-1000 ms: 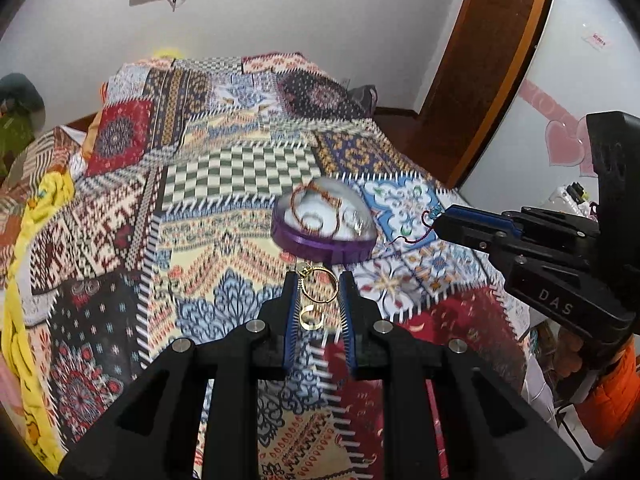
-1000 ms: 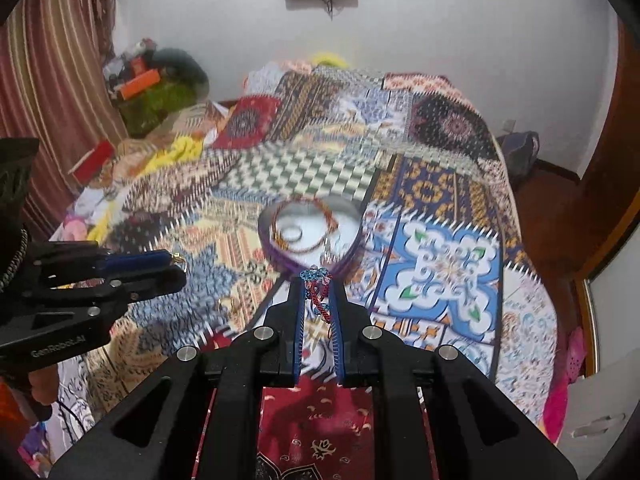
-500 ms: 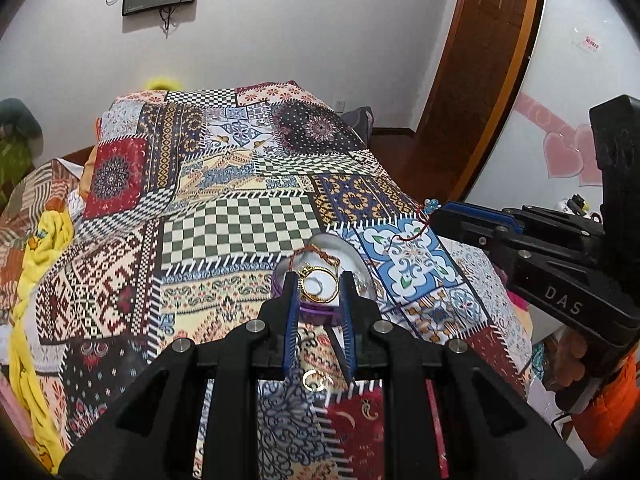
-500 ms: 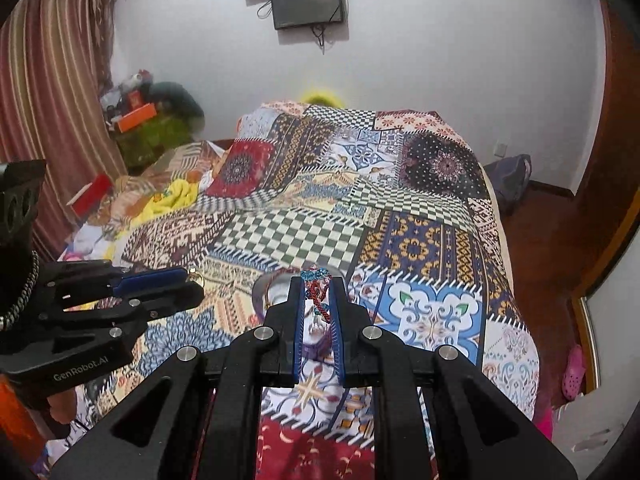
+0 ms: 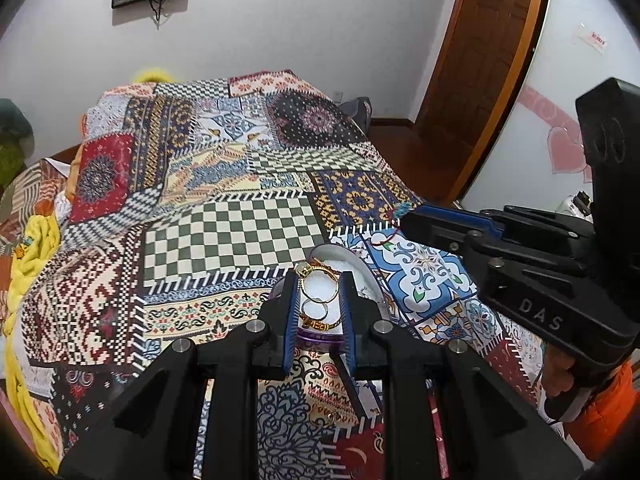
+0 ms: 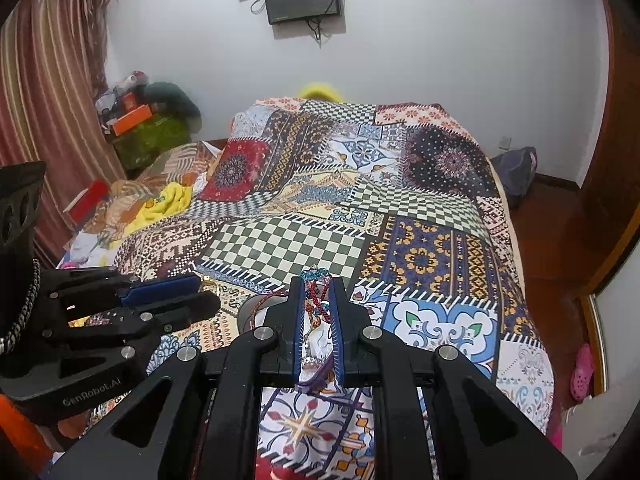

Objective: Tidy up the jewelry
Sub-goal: 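Carry the ring into the tin with the left tool while the right tool lowers the earring there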

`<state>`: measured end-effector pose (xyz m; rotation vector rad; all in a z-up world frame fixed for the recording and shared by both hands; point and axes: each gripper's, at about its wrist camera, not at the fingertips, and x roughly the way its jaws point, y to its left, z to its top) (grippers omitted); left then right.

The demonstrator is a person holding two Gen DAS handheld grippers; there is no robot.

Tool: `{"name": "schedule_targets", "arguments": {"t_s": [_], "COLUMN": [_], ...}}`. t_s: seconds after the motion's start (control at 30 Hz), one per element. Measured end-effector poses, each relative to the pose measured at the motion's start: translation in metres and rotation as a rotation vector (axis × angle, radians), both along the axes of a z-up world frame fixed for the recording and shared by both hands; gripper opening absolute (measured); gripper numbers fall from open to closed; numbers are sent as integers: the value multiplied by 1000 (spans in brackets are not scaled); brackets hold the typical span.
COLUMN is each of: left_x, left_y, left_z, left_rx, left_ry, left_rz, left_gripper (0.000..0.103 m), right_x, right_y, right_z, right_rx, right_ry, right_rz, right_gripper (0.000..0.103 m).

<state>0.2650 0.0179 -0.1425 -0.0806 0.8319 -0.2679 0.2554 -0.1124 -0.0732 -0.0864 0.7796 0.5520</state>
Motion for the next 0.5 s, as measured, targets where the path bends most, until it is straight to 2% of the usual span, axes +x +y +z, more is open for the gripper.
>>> {"name": "schedule_targets", "arguments": {"t_s": [0.5], "left_x": [27], "left_y": [-10], "left_z": [-35], "left_rx": [31], "left_ry": [101], "left_rz": [-50], "left_gripper": [18], "right_x": [34], "right_y": [10], "right_z": [-39], "right_rx": [-32], "right_ry": [129], "right_rz": [44], "right_gripper": [11]}}
